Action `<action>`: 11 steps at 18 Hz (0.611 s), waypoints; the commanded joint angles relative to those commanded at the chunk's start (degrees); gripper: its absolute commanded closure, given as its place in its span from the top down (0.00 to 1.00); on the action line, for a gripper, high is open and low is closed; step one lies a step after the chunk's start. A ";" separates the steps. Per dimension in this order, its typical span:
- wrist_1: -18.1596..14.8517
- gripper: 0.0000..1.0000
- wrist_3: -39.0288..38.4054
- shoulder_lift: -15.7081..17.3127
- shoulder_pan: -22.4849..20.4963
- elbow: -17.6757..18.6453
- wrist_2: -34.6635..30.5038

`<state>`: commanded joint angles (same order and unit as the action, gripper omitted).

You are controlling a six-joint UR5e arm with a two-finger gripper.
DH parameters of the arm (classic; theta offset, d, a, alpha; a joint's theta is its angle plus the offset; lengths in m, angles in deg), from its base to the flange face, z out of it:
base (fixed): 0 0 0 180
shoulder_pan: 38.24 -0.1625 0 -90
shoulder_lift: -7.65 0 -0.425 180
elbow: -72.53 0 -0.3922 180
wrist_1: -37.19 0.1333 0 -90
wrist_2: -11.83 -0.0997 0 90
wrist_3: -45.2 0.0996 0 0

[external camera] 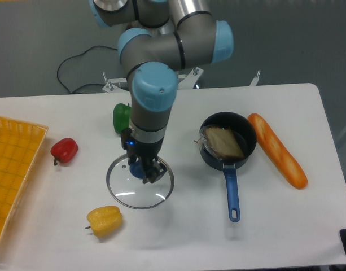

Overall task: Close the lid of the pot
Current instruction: 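Lift the glass lid by its blue knob with the gripper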

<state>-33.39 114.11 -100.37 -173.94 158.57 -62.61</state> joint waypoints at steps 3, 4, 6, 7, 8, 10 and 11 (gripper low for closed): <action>-0.09 0.41 0.87 0.00 -0.17 0.26 0.09; -0.09 0.41 1.14 0.09 -0.79 0.26 0.61; -0.17 0.41 1.32 0.09 -1.58 0.26 2.54; -0.18 0.41 1.41 0.09 -1.93 0.52 2.72; -0.18 0.41 1.49 0.09 -2.02 0.61 2.81; -0.70 0.41 2.89 0.09 -2.55 0.70 2.90; -1.66 0.41 3.68 0.09 -2.72 0.79 2.90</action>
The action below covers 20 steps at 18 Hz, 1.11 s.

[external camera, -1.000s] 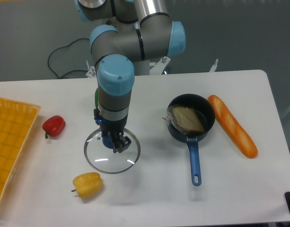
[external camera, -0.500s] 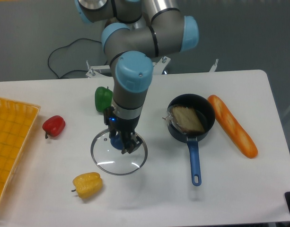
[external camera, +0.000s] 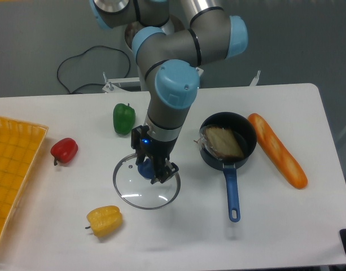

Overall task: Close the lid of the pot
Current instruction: 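Lift the glass lid by its blue knob with the gripper, then carry the held glass lid over toward the blue saucepan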

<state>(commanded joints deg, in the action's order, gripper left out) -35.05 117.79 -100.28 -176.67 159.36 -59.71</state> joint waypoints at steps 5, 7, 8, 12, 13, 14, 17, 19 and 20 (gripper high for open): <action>-0.80 0.41 1.85 0.00 -0.97 0.18 0.00; -1.15 0.41 1.85 0.00 -1.06 0.09 0.09; -1.50 0.41 1.94 0.09 -1.40 0.09 0.35; -2.38 0.41 2.38 0.17 -3.25 -0.35 3.16; -3.17 0.41 2.82 0.18 -3.25 -0.35 3.16; -4.30 0.41 3.26 0.44 -3.43 -0.44 3.16; -5.54 0.41 4.57 0.88 -4.39 -0.53 3.34; -5.90 0.41 5.45 0.97 -4.66 -0.53 3.69; -6.33 0.41 5.72 1.14 -5.01 -0.53 3.78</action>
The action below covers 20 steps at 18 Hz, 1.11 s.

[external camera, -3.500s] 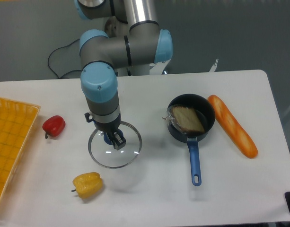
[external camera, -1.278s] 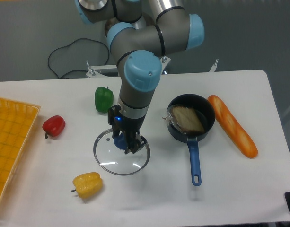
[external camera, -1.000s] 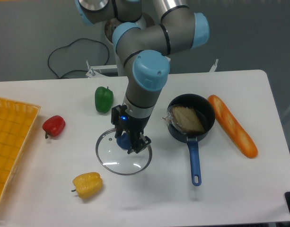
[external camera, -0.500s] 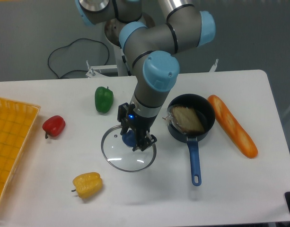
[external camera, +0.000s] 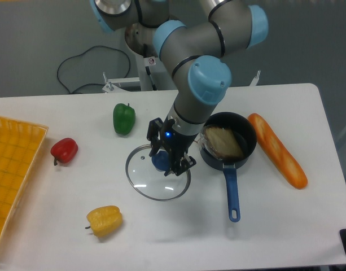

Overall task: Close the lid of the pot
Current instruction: 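Carry the held glass lid over toward the blue saucepan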

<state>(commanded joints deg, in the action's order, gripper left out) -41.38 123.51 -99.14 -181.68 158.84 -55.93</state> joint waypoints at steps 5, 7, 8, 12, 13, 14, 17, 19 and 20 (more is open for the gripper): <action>-1.85 0.41 0.00 1.49 -0.35 -0.09 0.53; -2.55 0.41 0.00 1.85 -0.71 -0.09 0.88; -2.81 0.41 0.00 1.93 -0.71 -0.09 0.88; -3.43 0.41 0.88 2.29 -0.88 -0.18 1.41; -3.87 0.41 1.40 2.29 -1.23 -0.09 1.41; -4.48 0.41 2.19 2.29 -1.93 -0.09 1.41; -6.77 0.41 6.14 2.37 -3.25 -0.09 1.67; -7.12 0.41 6.94 2.37 -4.04 0.00 2.46; -7.21 0.41 7.29 2.37 -4.39 0.17 2.64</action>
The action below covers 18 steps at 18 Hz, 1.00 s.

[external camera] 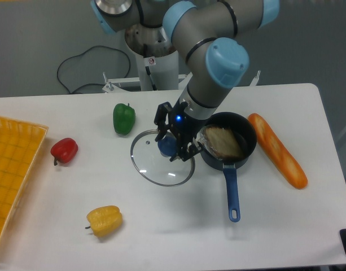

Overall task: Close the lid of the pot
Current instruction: 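Carry the held glass lid over toward the blue saucepan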

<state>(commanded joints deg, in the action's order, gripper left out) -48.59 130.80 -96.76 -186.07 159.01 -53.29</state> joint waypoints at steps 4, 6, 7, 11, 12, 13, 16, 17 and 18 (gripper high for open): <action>-1.23 0.41 2.98 0.18 -1.93 0.26 1.58; -1.49 0.41 3.95 0.26 -2.90 0.53 2.37; -1.67 0.41 4.65 0.26 -3.08 0.62 2.37; -2.72 0.41 6.07 0.44 -4.48 1.23 2.29; -3.07 0.41 7.11 0.53 -4.92 1.32 2.37; -3.69 0.41 8.43 0.53 -5.10 1.32 2.37; -4.48 0.41 9.41 0.62 -6.33 1.23 2.37; -4.66 0.41 10.02 0.62 -6.42 1.23 2.37; -4.75 0.41 10.72 0.62 -6.77 1.23 2.37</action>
<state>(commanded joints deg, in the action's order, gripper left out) -53.34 141.52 -96.15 -192.84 160.24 -50.92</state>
